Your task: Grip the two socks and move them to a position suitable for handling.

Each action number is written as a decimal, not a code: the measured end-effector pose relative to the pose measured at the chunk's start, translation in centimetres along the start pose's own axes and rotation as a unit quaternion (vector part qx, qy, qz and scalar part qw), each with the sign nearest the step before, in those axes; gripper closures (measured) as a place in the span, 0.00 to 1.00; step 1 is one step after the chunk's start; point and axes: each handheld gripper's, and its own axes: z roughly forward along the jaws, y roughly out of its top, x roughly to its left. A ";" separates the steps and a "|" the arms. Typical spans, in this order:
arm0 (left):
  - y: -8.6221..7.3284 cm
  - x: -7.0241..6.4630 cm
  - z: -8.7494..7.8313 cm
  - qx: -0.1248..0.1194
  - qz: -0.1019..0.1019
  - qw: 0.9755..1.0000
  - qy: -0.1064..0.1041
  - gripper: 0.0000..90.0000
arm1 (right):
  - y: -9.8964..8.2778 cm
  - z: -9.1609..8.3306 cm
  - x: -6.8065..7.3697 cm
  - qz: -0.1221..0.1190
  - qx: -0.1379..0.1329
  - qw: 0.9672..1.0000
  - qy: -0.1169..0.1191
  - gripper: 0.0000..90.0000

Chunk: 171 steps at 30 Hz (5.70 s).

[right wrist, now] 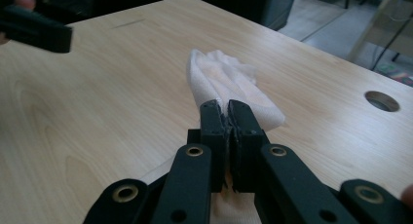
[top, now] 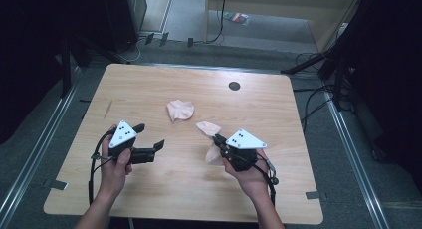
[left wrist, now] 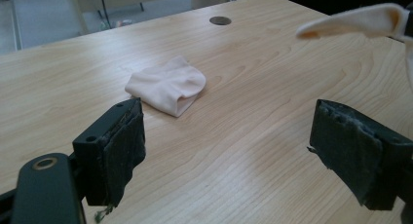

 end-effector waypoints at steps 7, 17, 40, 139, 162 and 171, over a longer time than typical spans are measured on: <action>-1.3 -0.1 0.3 -0.001 -0.006 1.000 -0.015 0.15 | -1.3 1.4 1.4 -0.047 0.019 0.997 0.053 0.97; -2.5 0.3 0.5 0.012 -0.012 1.000 -0.015 0.15 | -3.3 3.9 3.3 -0.090 0.049 0.989 0.103 0.97; -3.4 0.2 4.4 0.067 -0.019 0.997 -0.012 0.19 | -8.1 -0.4 2.7 0.157 0.107 0.981 0.028 0.62; -6.6 -3.0 2.1 0.100 -0.098 0.990 -0.024 0.58 | -6.4 2.6 0.1 0.064 0.128 0.990 0.019 0.58; 0.6 3.7 12.2 0.077 -0.114 0.989 0.061 0.43 | -6.6 -0.5 -4.2 0.182 0.046 0.980 -0.061 0.25; 1.4 5.1 16.3 0.122 -0.106 0.983 0.086 0.43 | -6.9 -0.3 -4.2 0.188 0.056 0.979 -0.057 0.25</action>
